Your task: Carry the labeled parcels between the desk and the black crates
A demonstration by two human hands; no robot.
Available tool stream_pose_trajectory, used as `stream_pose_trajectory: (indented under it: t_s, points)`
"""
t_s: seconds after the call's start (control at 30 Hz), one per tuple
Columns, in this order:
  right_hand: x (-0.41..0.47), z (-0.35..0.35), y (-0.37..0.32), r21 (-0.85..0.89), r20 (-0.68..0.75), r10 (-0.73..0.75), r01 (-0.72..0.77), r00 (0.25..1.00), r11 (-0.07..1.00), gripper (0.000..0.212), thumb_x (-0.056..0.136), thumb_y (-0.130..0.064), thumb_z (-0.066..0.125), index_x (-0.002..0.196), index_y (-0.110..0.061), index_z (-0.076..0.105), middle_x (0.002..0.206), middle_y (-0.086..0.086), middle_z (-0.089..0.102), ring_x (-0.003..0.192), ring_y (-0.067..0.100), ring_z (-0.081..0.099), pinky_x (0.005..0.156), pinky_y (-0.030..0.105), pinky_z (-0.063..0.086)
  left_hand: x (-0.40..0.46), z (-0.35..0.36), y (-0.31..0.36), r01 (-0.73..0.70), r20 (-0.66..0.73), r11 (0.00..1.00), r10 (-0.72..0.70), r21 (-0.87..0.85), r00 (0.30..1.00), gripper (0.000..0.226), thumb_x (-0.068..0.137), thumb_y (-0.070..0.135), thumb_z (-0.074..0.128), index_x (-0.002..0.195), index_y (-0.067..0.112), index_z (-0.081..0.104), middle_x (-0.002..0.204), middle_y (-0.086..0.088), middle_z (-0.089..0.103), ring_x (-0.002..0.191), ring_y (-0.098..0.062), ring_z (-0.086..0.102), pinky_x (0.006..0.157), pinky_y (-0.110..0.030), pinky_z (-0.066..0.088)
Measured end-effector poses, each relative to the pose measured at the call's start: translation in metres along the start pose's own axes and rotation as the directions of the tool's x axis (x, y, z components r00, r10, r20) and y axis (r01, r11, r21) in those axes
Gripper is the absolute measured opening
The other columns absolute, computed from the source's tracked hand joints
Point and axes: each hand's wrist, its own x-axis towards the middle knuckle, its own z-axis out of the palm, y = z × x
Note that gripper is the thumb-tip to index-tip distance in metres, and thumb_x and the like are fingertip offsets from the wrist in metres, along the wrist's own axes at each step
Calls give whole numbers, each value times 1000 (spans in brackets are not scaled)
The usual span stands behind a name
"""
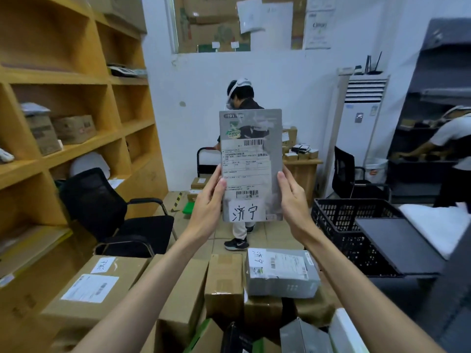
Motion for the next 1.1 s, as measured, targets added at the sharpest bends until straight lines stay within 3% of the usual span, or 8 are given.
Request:
stream_pose_trajectory:
  t_s: [0.2, 0.3, 0.37, 0.5, 0.67, 0.83, 0.97, 1.1]
  points:
    - [2, -4, -8, 42, -3, -43, 43, 999, 998, 43, 108, -27, 39, 151, -22, 40, 137, -6, 60, 120, 4, 61, 92, 19, 54, 3, 7, 9, -10, -3, 1000, 10, -20, 1000, 50, 109, 33, 39, 158, 30, 30, 143, 16, 55, 125, 7, 56, 91, -16, 52]
    - [2, -5, -10, 23, -7, -45, 45, 999, 999, 45, 108, -28, 39, 152, -20, 39, 137, -4, 61, 120, 6, 62, 93, 21, 54, 4, 8, 11, -18, -5, 1000, 17, -13, 1000, 44, 109, 31, 38, 152, 39, 30, 134, 25, 55, 120, 11, 57, 91, -17, 53]
    - [3, -6, -8, 11, -17, -44, 44, 999, 999, 46, 107, -29, 40, 153, -21, 39, 138, -4, 61, 121, 7, 61, 97, 25, 53, 3, 9, 12, -12, -6, 1000, 12, -21, 1000, 43, 109, 31, 38, 150, 42, 29, 137, 20, 56, 121, 7, 58, 92, -19, 54]
    - [2, -5, -8, 8, -22, -24, 24, 999, 1000, 47, 107, -30, 40, 153, -22, 37, 139, -4, 59, 122, 7, 60, 102, 29, 51, 1, 11, 12, -6, -14, 1000, 6, -19, 1000, 48, 110, 28, 37, 157, 29, 29, 135, 18, 56, 115, 11, 60, 83, -16, 55]
    - [2, -5, -7, -11, -28, -29, 28, 999, 1000, 46, 107, -32, 41, 152, -24, 37, 143, -4, 56, 128, 10, 57, 109, 38, 47, 2, 9, 8, 17, -28, 1000, -17, -14, 999, 49, 109, 31, 37, 158, 30, 28, 145, 6, 56, 122, -1, 61, 89, -23, 57]
    - [2, -1, -8, -5, -2, -28, 28, 1000, 1000, 44, 107, -30, 40, 150, -23, 40, 138, -5, 59, 120, 4, 60, 96, 21, 53, 1, 5, 10, 19, -37, 1000, -19, -6, 999, 48, 110, 31, 37, 158, 30, 30, 137, 16, 59, 120, 3, 61, 91, -24, 56]
    - [5, 16, -8, -24, 32, -29, 29, 999, 999, 44, 107, -33, 42, 149, -21, 44, 139, -5, 60, 126, 9, 58, 107, 35, 49, -5, -15, 11, 16, -90, 999, -12, 39, 996, 49, 109, 34, 40, 158, 31, 32, 138, 17, 59, 126, -1, 58, 99, -26, 54]
    - [5, 63, -10, 62, 170, -26, 15, 985, 998, 40, 107, -26, 39, 148, -25, 41, 126, -12, 63, 107, -3, 65, 81, 17, 56, -23, -60, 21, 25, -181, 998, -15, 55, 983, 49, 109, 32, 41, 158, 30, 30, 149, 9, 54, 132, -3, 54, 107, -33, 50]
